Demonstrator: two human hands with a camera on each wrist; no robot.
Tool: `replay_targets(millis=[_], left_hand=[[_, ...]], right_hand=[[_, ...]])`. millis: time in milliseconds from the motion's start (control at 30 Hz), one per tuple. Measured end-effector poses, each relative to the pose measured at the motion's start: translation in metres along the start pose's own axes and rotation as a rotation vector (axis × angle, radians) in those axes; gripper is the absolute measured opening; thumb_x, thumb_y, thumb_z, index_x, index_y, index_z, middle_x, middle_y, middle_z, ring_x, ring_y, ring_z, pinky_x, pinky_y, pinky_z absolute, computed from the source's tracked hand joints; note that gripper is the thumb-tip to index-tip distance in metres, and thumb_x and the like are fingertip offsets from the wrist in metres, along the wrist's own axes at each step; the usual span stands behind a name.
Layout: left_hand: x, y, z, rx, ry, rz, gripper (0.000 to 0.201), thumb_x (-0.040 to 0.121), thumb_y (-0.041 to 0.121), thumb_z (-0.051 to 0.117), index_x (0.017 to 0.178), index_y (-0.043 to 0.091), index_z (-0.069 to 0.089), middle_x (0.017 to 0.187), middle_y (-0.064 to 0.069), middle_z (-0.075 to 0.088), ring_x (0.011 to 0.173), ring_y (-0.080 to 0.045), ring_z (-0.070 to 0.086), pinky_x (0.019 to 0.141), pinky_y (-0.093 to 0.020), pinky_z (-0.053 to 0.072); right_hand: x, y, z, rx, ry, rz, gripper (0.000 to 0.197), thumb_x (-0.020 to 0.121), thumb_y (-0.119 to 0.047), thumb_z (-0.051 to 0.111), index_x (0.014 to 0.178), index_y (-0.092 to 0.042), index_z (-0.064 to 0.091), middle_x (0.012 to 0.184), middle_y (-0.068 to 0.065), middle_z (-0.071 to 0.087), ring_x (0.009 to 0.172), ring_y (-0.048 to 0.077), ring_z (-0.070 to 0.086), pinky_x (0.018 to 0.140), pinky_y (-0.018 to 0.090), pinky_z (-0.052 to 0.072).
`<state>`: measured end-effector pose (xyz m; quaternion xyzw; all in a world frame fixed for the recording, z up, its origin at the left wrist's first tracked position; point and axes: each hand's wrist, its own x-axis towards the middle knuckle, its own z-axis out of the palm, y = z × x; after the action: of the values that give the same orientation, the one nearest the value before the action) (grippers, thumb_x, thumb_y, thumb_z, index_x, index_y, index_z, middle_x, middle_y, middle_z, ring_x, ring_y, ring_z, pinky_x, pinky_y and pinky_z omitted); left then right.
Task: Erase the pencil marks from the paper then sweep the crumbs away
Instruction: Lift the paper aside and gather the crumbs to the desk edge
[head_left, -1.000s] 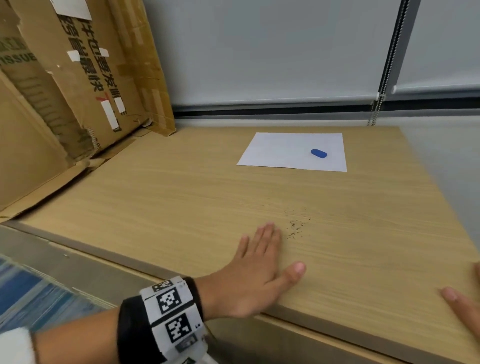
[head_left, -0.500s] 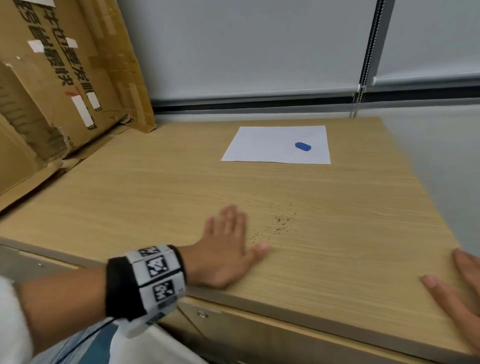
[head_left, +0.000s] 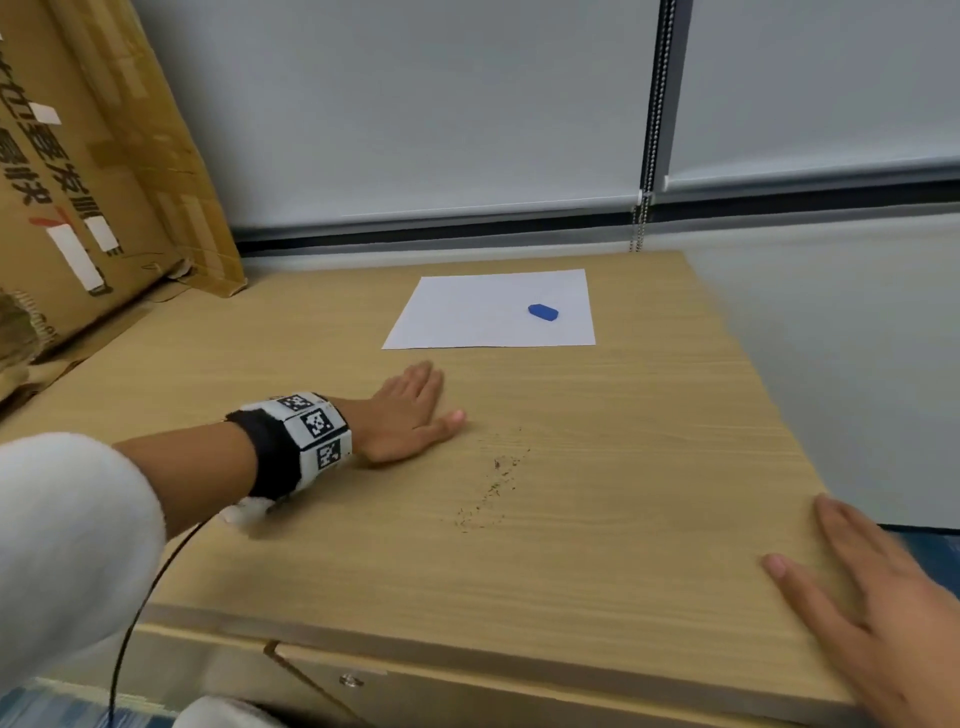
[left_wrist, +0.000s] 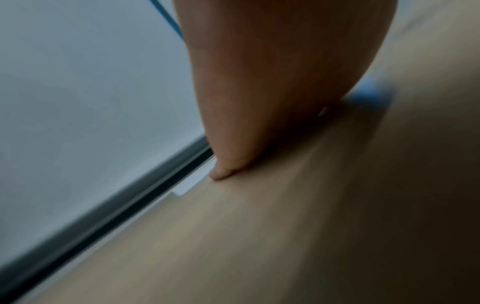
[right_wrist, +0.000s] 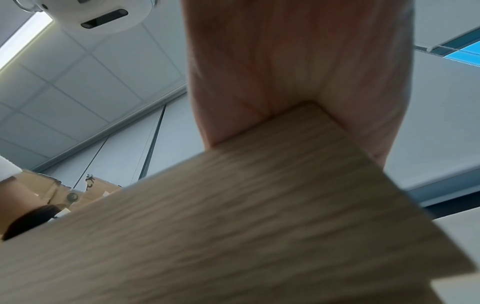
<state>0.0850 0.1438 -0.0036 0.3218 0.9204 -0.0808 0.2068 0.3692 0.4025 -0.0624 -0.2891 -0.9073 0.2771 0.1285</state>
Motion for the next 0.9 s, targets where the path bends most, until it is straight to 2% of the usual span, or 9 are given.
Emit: replay_targets(millis=[100, 233, 300, 400, 533, 633, 733, 800, 900], left_hand=[[-0.014, 0.062, 0.012, 0.077, -0.05, 0.264, 0.095, 0.084, 0.072, 0.002, 0.149, 0.007, -0.023, 0.156, -0.012, -0.031, 0.143, -0.018, -0.029, 0.12, -0.039, -0.01], [-0.036, 0.127, 0.02, 0.081, -0.123, 0.551, 0.083, 0.096, 0.063, 0.011, 0.149, 0.01, -0.024, 0.155, -0.005, -0.033, 0.142, -0.012, -0.03, 0.116, -0.03, -0.016], [-0.038, 0.124, 0.007, -0.041, -0.094, 0.483, 0.08, 0.096, 0.06, 0.009, 0.15, 0.01, -0.022, 0.157, -0.003, -0.029, 0.143, -0.011, -0.025, 0.115, -0.026, -0.014], [-0.024, 0.082, -0.016, -0.116, -0.011, 0.227, 0.089, 0.086, 0.065, 0.002, 0.151, 0.009, -0.019, 0.158, -0.006, -0.025, 0.145, -0.016, -0.02, 0.112, -0.028, -0.011], [0.003, 0.044, -0.02, -0.003, -0.009, 0.028, 0.088, 0.09, 0.064, 0.002, 0.15, 0.003, -0.016, 0.159, -0.014, -0.021, 0.147, -0.022, -0.018, 0.118, -0.033, -0.007], [0.009, 0.08, -0.006, 0.056, -0.036, 0.115, 0.09, 0.09, 0.068, 0.004, 0.149, 0.005, -0.022, 0.156, -0.015, -0.028, 0.145, -0.024, -0.024, 0.12, -0.041, -0.007], [-0.005, 0.147, 0.005, 0.107, -0.097, 0.354, 0.091, 0.09, 0.071, 0.006, 0.148, 0.008, -0.024, 0.154, -0.012, -0.032, 0.143, -0.023, -0.028, 0.12, -0.046, -0.007], [-0.02, 0.18, 0.005, 0.106, -0.151, 0.467, 0.089, 0.092, 0.07, 0.006, 0.149, 0.009, -0.024, 0.154, -0.01, -0.033, 0.143, -0.022, -0.029, 0.12, -0.045, -0.007], [-0.045, 0.178, 0.001, 0.029, -0.132, 0.467, 0.086, 0.094, 0.065, 0.01, 0.15, 0.008, -0.02, 0.157, -0.008, -0.028, 0.145, -0.016, -0.024, 0.121, -0.037, -0.006]], right_hand=[[0.0, -0.005, -0.005, 0.014, -0.051, 0.049, 0.09, 0.067, -0.056, 0.043, 0.147, -0.015, 0.034, 0.157, 0.003, 0.027, 0.14, 0.03, 0.032, 0.112, 0.045, 0.026], [-0.003, -0.002, -0.004, 0.02, -0.03, 0.05, 0.094, 0.076, -0.077, 0.038, 0.145, -0.013, 0.038, 0.155, 0.004, 0.031, 0.139, 0.03, 0.034, 0.112, 0.044, 0.026], [-0.004, -0.002, -0.004, 0.017, -0.033, 0.06, 0.092, 0.077, -0.076, 0.039, 0.146, -0.015, 0.037, 0.155, 0.003, 0.03, 0.14, 0.029, 0.033, 0.113, 0.043, 0.025], [-0.004, -0.005, -0.007, 0.026, -0.071, 0.059, 0.089, 0.075, -0.066, 0.045, 0.148, -0.016, 0.032, 0.157, 0.002, 0.026, 0.14, 0.029, 0.031, 0.114, 0.042, 0.023], [-0.006, -0.01, -0.013, 0.017, -0.115, 0.061, 0.081, 0.081, -0.052, 0.044, 0.15, -0.016, 0.024, 0.159, 0.0, 0.019, 0.142, 0.024, 0.028, 0.114, 0.034, 0.022], [-0.006, -0.009, -0.012, 0.015, -0.106, 0.046, 0.077, 0.086, -0.048, 0.046, 0.151, -0.016, 0.022, 0.159, 0.0, 0.017, 0.143, 0.022, 0.025, 0.114, 0.033, 0.021], [-0.007, -0.009, -0.013, 0.043, -0.125, 0.05, 0.081, 0.081, -0.052, 0.043, 0.151, -0.016, 0.023, 0.159, 0.001, 0.019, 0.142, 0.023, 0.027, 0.114, 0.034, 0.023], [-0.008, -0.01, -0.014, 0.067, -0.123, 0.045, 0.085, 0.077, -0.054, 0.043, 0.15, -0.015, 0.025, 0.158, 0.001, 0.022, 0.141, 0.023, 0.029, 0.113, 0.035, 0.024], [-0.009, -0.01, -0.015, 0.08, -0.109, 0.029, 0.086, 0.075, -0.054, 0.043, 0.149, -0.014, 0.028, 0.158, 0.002, 0.023, 0.141, 0.023, 0.03, 0.113, 0.034, 0.024]])
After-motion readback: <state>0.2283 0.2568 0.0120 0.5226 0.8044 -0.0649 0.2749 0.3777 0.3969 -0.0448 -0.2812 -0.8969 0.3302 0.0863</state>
